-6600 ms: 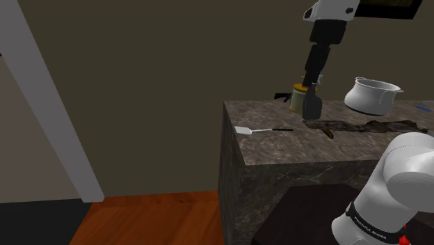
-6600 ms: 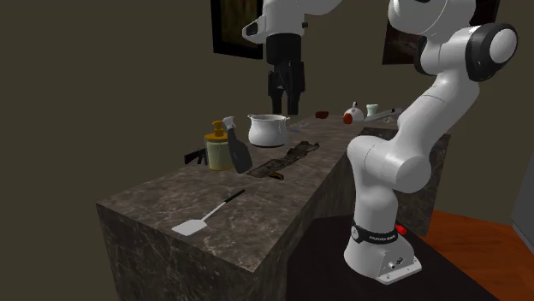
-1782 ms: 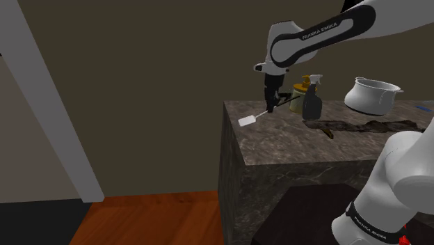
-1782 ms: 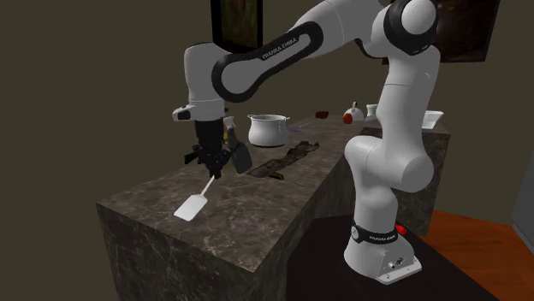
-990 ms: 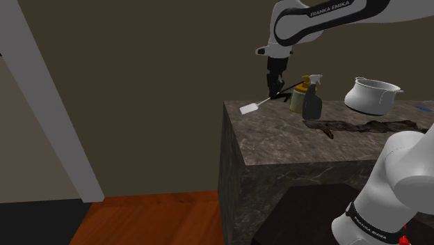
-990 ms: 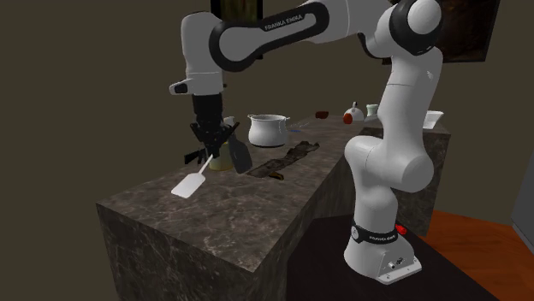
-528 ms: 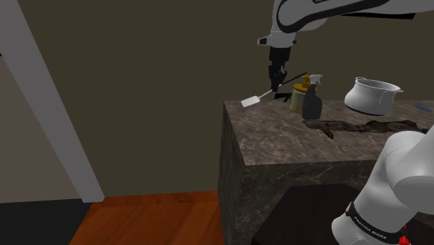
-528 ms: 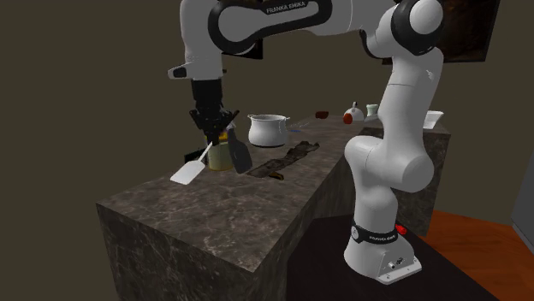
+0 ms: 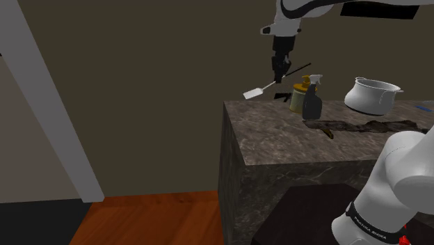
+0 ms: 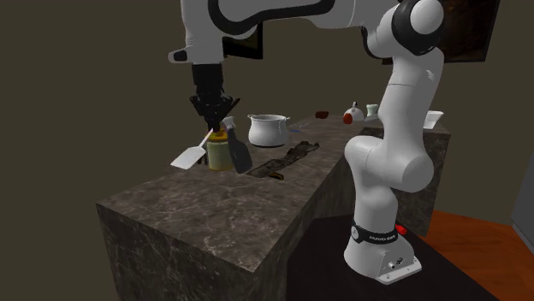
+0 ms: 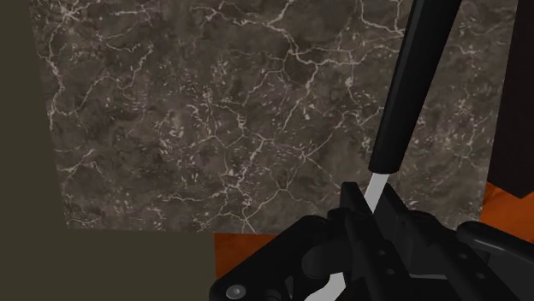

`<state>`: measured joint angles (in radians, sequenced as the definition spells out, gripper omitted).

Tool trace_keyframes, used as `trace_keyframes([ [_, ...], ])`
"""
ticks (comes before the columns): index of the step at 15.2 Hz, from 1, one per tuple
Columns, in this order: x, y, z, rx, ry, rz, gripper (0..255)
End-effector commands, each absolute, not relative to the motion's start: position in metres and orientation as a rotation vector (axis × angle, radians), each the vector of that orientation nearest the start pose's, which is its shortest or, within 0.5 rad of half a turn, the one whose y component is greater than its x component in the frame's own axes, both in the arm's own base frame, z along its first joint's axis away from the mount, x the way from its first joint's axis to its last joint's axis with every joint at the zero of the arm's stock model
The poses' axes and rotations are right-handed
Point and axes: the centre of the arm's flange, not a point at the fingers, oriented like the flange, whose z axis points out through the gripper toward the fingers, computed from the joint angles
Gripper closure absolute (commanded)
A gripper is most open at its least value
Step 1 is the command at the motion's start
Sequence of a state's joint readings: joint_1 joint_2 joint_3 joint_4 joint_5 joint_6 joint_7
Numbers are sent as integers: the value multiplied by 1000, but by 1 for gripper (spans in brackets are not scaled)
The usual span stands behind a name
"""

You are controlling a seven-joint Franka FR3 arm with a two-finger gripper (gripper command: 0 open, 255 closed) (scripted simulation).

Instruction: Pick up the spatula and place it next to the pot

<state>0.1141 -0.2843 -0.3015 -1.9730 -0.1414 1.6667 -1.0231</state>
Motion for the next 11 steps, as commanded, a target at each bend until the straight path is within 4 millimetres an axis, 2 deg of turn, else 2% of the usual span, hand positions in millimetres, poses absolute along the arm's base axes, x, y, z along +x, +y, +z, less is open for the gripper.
trace_keyframes([
  [1,447,-133,583,-2877,-1327,95,255],
  [11,375,-244,583,-2877,-1327,95,255],
])
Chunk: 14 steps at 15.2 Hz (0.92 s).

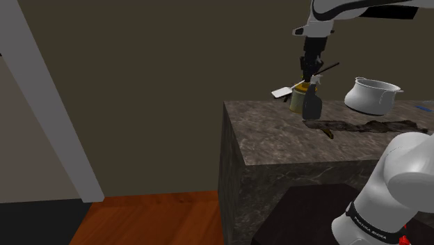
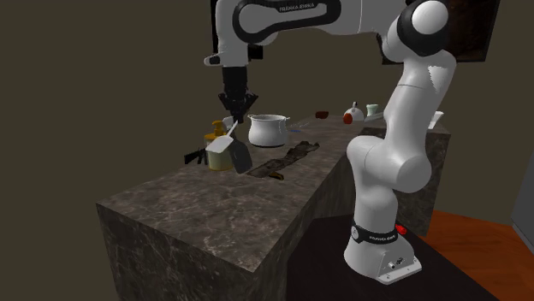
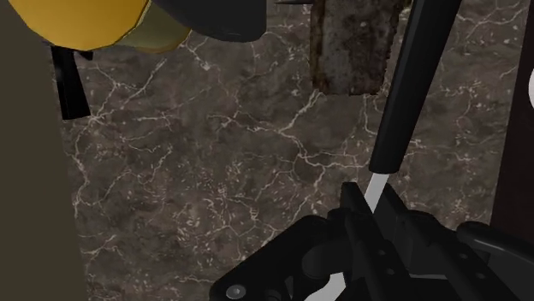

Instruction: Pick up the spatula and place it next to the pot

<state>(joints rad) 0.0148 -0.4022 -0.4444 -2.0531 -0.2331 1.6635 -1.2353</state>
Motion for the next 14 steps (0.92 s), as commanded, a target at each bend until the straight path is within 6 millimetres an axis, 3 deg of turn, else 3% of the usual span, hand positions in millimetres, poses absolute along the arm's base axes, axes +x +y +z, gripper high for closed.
trace_keyframes([
  [1,368,-255,583,-2877,-1327,95,255],
  [14,275,-399,584,-2877,-1327,95,255],
])
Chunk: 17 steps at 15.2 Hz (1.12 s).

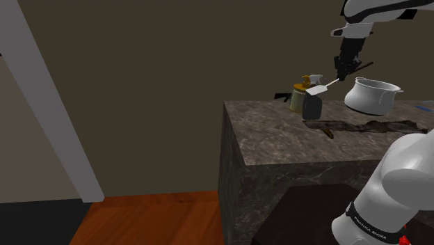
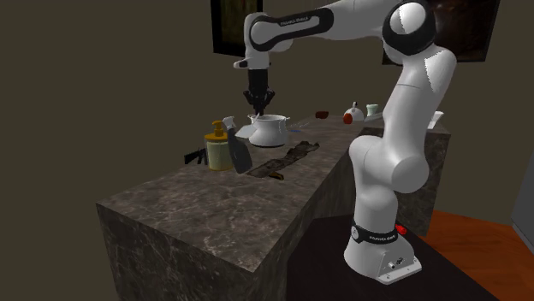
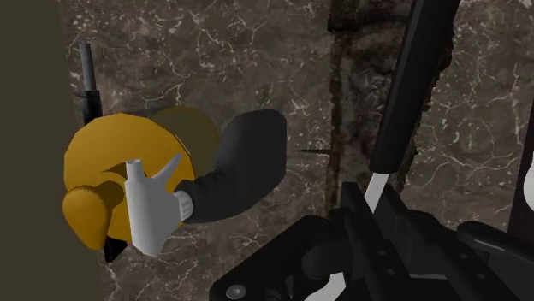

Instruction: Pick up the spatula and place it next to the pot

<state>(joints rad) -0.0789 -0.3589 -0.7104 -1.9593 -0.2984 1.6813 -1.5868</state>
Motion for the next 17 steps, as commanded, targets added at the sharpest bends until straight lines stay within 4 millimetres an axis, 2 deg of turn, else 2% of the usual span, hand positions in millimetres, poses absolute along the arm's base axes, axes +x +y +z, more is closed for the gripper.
trace_keyframes([
  [1,268,-410,584,-2877,-1327,95,255],
  [16,160,-576,584,-2877,-1327,95,255],
  [17,160,-576,579,-2877,-1327,95,255],
])
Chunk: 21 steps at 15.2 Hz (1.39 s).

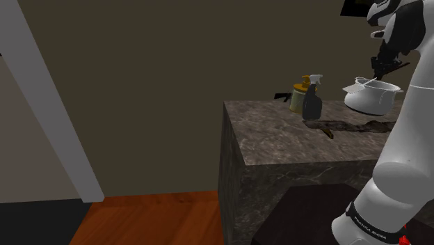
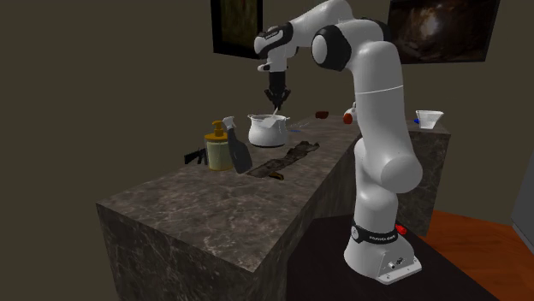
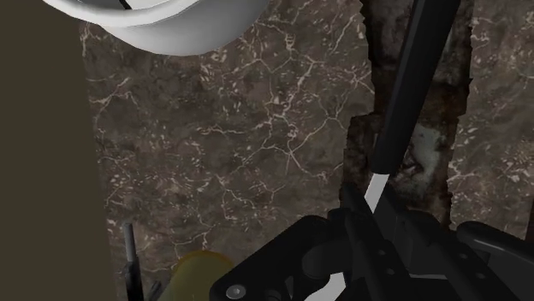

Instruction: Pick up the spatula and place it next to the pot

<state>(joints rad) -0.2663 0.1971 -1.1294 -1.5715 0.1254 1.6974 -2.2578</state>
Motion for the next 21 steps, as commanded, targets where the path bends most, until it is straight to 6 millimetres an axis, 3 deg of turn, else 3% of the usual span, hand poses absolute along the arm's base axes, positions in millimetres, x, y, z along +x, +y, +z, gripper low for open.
trace_keyframes([
  [1,160,-576,573,-2877,-1327,95,255],
  [21,160,-576,468,-2877,-1327,95,255],
])
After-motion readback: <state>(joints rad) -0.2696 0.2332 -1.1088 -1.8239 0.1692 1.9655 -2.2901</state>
